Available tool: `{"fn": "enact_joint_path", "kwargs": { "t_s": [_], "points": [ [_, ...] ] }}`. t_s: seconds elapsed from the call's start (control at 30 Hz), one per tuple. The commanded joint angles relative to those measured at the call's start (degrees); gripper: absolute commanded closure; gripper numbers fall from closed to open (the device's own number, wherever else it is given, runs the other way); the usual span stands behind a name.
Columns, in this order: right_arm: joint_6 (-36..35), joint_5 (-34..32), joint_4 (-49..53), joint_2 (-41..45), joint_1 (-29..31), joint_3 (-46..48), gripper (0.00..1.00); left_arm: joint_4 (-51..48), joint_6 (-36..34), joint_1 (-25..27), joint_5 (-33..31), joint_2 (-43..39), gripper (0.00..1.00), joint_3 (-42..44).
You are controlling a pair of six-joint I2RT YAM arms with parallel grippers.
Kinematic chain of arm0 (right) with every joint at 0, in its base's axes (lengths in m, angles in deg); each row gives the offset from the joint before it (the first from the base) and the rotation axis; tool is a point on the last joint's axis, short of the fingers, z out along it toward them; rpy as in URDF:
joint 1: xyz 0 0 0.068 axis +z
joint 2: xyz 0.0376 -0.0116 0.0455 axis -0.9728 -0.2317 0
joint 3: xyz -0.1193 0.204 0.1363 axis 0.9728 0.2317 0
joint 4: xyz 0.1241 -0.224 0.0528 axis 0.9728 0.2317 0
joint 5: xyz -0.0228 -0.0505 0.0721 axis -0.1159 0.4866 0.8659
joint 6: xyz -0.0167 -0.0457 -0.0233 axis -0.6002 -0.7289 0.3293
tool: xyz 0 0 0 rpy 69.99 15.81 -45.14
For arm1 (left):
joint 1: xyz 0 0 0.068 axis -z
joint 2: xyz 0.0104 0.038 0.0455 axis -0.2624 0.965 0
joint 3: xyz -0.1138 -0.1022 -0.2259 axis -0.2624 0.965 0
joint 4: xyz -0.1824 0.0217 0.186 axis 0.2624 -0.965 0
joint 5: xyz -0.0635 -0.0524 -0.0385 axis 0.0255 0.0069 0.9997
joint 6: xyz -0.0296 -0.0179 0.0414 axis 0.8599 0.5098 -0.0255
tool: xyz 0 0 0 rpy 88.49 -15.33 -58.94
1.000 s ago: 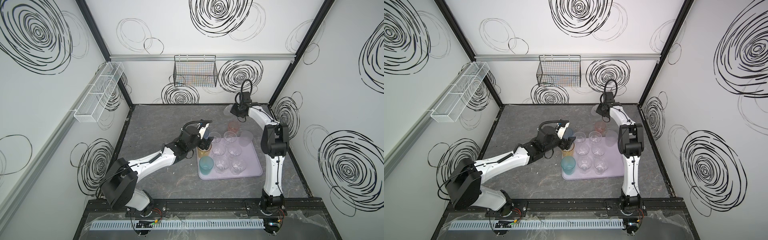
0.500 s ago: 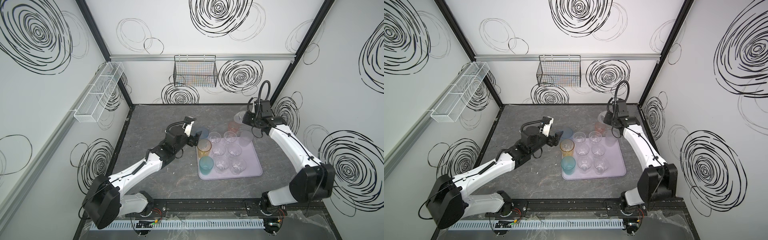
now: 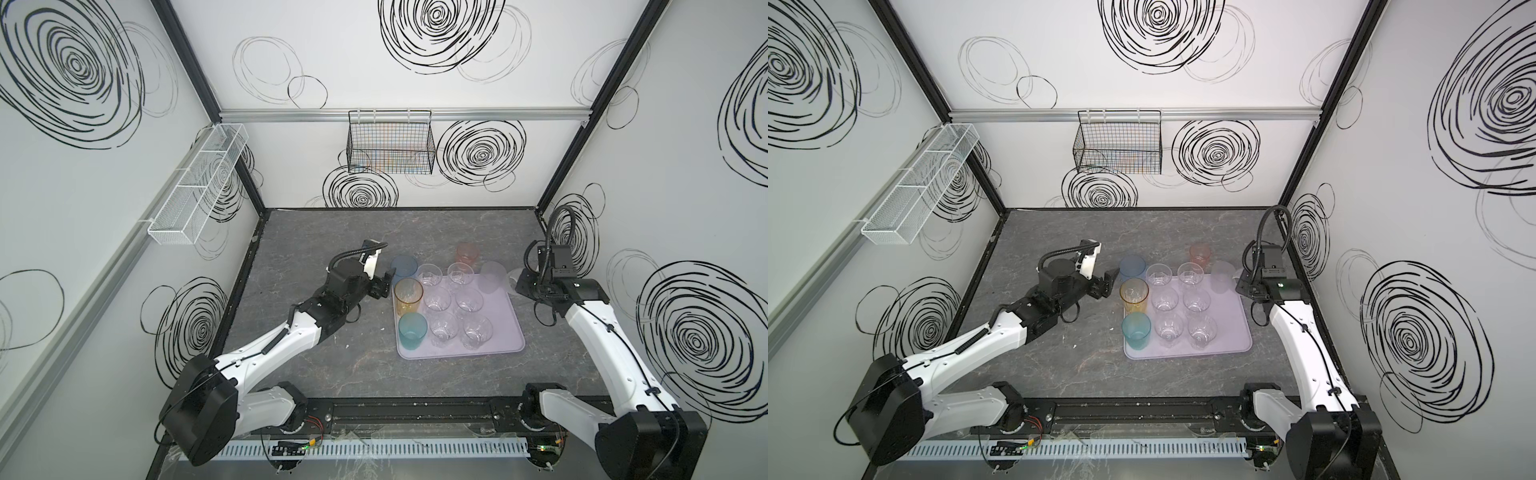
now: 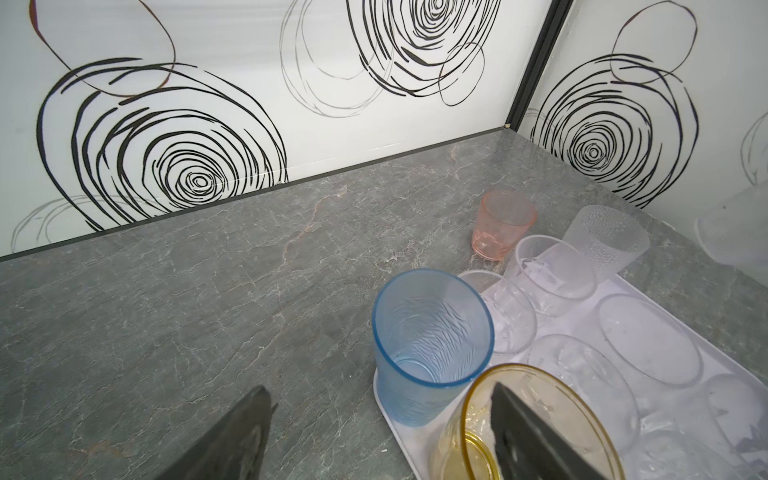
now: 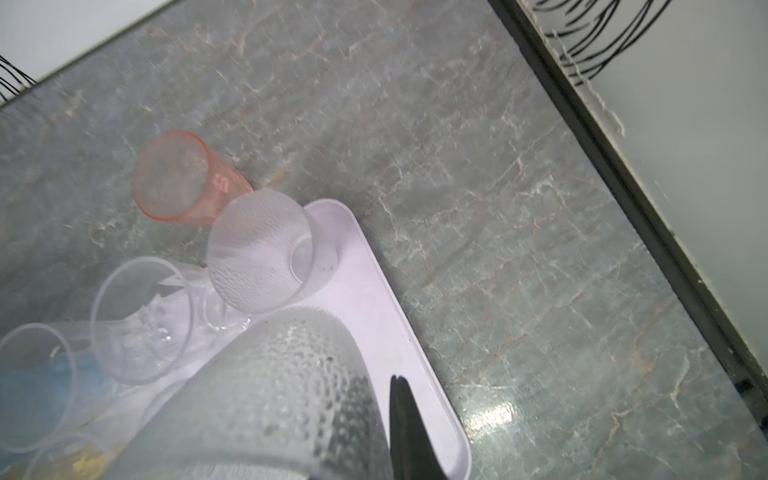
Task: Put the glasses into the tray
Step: 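Carry the frosted glass over the tray and lower it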
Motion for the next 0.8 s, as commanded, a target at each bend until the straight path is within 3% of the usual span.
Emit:
{"fn": "enact_joint_path", "kwargs": {
  "t_s": [0.0, 0.23, 0.5, 0.77],
  "points": [
    [1.6, -1.0, 1.0, 0.5, 0.2, 2.9, 0.96, 2.5, -0.4, 0.6, -0.6, -0.5, 0.15, 0.8],
    [2.5, 0.6, -4.5, -2.6, 1.1, 7.8, 0.96, 1.9, 3.2, 1.7, 1.5, -0.9, 0.15, 1.1],
    [5.3, 1.4, -7.3, -12.7, 3.8, 6.8, 0.96, -1.3, 5.9, 4.6, 1.1, -2.0, 0.15, 2.1],
    [6.1, -0.8, -9.6, -16.5, 5.9, 6.3, 0.95, -2.6, 8.2, 3.2, 2.5, -6.0, 0.14, 6.1]
  ]
}}
